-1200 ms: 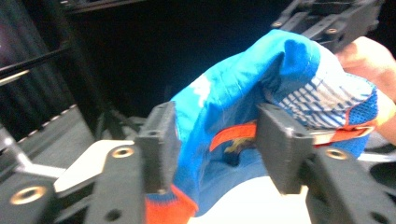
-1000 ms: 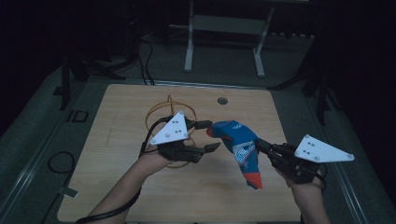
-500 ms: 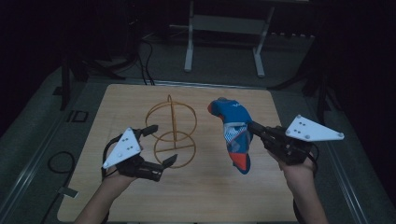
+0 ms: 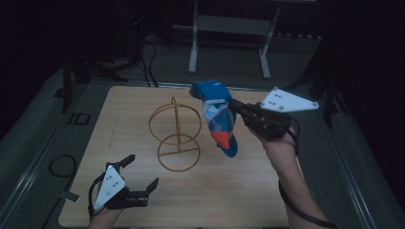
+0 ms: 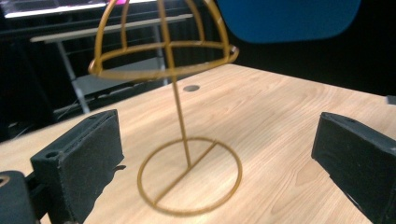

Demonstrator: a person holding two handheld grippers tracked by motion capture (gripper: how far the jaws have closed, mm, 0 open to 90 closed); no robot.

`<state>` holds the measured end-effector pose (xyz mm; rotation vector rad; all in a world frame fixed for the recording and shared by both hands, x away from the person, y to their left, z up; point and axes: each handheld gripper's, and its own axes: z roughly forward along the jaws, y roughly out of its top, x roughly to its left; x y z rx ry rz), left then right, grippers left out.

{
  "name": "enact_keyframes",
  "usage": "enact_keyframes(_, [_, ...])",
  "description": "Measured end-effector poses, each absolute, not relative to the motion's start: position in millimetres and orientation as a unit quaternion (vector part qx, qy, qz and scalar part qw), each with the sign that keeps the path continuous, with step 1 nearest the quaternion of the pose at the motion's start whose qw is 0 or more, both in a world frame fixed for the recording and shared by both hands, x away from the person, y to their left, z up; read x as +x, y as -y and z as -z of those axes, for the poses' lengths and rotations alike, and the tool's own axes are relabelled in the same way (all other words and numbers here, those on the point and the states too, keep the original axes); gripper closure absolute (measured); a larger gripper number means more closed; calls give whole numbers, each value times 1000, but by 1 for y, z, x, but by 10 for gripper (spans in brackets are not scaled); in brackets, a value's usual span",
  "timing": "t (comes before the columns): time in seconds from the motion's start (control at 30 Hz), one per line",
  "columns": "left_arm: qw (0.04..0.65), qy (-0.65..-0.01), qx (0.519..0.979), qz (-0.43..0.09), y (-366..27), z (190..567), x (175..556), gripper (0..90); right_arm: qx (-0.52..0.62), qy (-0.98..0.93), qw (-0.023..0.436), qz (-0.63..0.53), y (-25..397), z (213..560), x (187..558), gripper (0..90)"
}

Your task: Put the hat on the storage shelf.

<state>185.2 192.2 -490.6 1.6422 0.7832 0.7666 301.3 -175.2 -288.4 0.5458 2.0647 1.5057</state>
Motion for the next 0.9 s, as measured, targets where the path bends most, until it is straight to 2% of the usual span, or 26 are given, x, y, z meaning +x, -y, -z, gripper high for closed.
enact_keyframes(0.23, [548, -389, 658, -340, -204, 526, 182, 22, 185, -775, 249, -551, 129, 280, 320, 900])
enact_keyframes(0.4, [549, -412, 638, -349, -212, 533, 184, 22, 165, -787, 234, -546, 89, 278, 330, 900])
enact_keyframes(0.63, [545, -415, 635, -357, -213, 537, 183, 22, 146, -813, 203, -525, 39, 293, 341, 900])
enact_keyframes(0.9, [546, -419, 634, -353, -213, 539, 183, 22, 145, -837, 171, -499, 12, 313, 354, 900])
